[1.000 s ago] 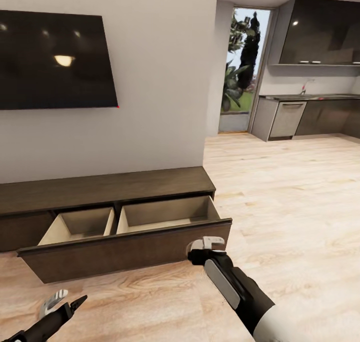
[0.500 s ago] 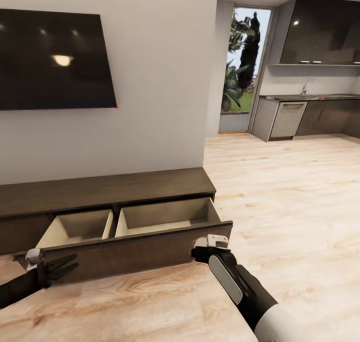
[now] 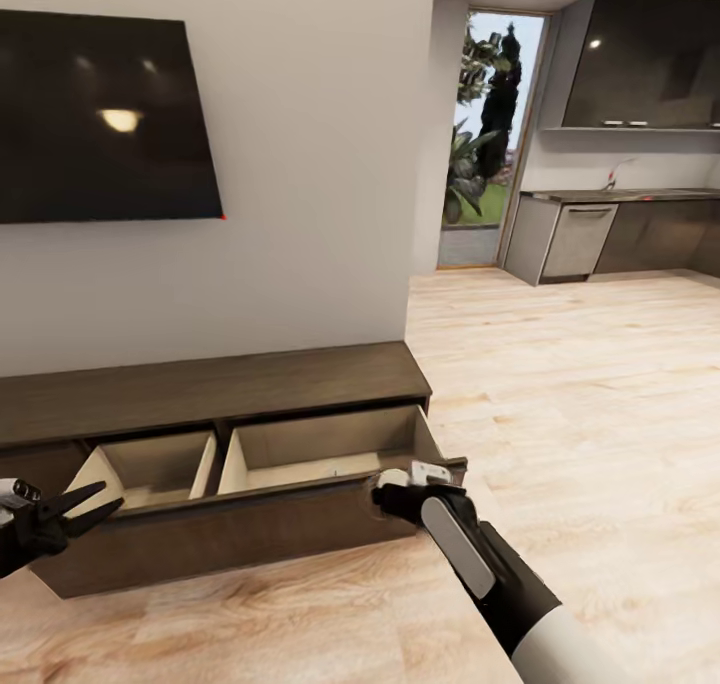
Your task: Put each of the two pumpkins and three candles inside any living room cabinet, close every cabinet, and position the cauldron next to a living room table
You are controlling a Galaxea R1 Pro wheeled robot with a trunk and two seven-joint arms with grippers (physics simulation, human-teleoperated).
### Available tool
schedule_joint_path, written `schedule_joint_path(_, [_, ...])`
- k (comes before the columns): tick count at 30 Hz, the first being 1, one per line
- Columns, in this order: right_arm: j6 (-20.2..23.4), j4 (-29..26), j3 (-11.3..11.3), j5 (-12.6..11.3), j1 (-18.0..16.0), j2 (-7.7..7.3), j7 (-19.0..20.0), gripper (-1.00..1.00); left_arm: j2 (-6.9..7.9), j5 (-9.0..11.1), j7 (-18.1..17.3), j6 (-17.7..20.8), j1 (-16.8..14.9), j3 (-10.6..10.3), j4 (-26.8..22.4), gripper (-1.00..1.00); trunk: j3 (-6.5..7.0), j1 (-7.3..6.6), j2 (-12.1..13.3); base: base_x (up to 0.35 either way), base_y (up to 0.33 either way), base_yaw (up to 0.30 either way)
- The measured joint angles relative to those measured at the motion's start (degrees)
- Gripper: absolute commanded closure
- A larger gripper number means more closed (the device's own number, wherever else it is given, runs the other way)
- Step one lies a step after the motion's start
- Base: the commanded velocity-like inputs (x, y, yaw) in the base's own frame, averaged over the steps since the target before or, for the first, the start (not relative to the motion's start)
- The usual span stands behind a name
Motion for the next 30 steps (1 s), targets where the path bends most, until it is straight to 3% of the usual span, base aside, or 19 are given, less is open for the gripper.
schedule_joint_path(3, [0.19, -1.72, -0.01, -8.11, 0.00, -0.32, 0.14, 1.00, 0.01, -0.05, -0.18, 0.03, 0.01, 0.24, 0.00, -1.00, 0.00, -0.02, 0.00, 0.266, 0.000, 0.000])
schedule_joint_path(5, [0.37, -2.10, -0.03, -9.65, 0.01, -0.41, 0.16, 1.00, 0.02, 0.18, -0.22, 0.07, 0.01, 0.27, -0.05, -1.00, 0.00, -0.02, 0.00, 0.283, 0.000, 0.000])
schedule_joint_path(13, [0.41, -2.25, 0.00, -10.48, 0.01, -0.45, 0.16, 1.00, -0.21, 0.44, -0.24, 0.09, 0.01, 0.28, -0.09, -1.00, 0.00, -0.01, 0.00, 0.225, 0.000, 0.000])
schedule_joint_path(30, [0.44, -1.62, 0.05, -9.77, 0.01, -0.13, 0.03, 1.00, -0.25, 0.44, -0.24, 0.03, 0.01, 0.28, -0.09, -1.00, 0.00, 0.00, 0.00, 0.244, 0.000, 0.000])
